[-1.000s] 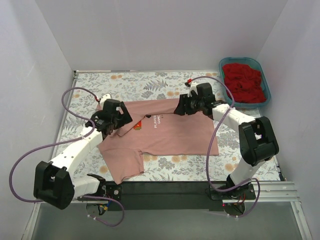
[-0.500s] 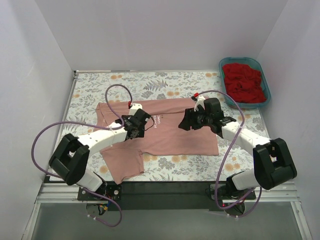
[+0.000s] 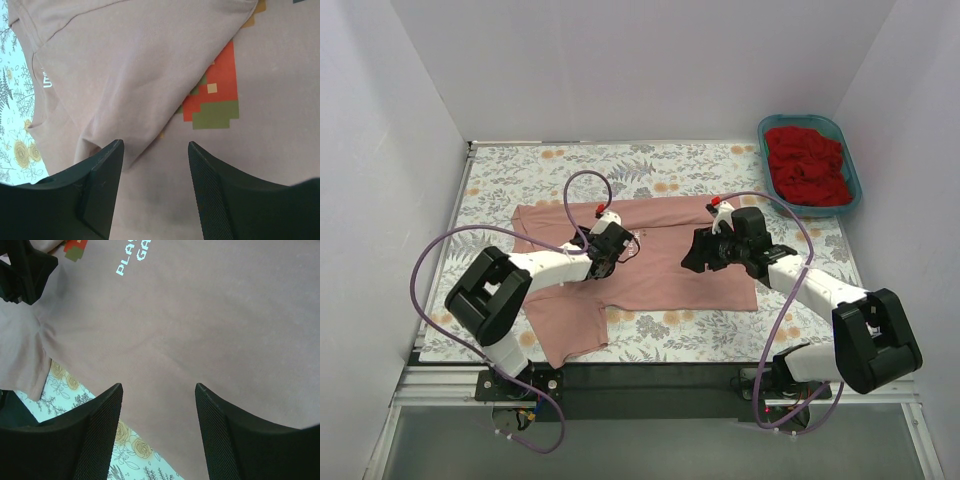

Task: Fold and stack the t-shirts
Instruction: Fold the tshirt

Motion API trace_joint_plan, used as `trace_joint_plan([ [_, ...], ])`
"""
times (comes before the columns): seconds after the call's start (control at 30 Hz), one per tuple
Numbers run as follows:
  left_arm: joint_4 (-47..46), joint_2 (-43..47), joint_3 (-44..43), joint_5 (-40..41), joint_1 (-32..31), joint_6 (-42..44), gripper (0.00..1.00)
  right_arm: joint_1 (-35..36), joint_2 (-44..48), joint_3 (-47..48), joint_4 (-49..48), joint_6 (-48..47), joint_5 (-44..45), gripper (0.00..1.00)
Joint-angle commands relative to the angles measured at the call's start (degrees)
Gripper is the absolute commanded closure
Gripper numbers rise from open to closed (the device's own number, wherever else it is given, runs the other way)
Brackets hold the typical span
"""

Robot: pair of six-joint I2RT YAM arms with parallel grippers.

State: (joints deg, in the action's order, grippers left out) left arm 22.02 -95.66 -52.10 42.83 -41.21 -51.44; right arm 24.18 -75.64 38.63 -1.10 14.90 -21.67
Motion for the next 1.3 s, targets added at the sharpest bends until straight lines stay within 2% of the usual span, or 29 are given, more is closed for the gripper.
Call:
trace_joint_plan([
  [0.0,-4.7,-1.02,0.42,3.93,-0.01,2.83,0.47,0.16,1.54,-0.66,-1.36,-0.74,0.58,0.33],
  [0.37,-5.23,-3.83,-1.17,6.92,1.04,4.5,0.47,0.16,4.44,-2.16,-0.39,-1.36,3.03,0.3],
  [0.5,-5.41,-3.92,-1.25,6.04,1.75,4.77,0.47,0.16,5.41,-2.68,0.14,-1.45,4.0,0.22],
  [0.83,-5.67,-4.02,-1.96,7.53,2.71,5.91,0.47,0.07,6.29,-3.12,0.75,-1.8,4.88,0.19],
  [1.07,-10.41,-3.13,-4.15,5.7,8.85,11.62,0.47,0.16,6.2,-3.39,0.84,-1.98,4.88,0.19],
  [1.27,-12.35,-6.29,-10.74,3.41,14.75,14.79,0.47,0.16,6.2,-3.56,1.02,-2.15,4.45,0.18],
])
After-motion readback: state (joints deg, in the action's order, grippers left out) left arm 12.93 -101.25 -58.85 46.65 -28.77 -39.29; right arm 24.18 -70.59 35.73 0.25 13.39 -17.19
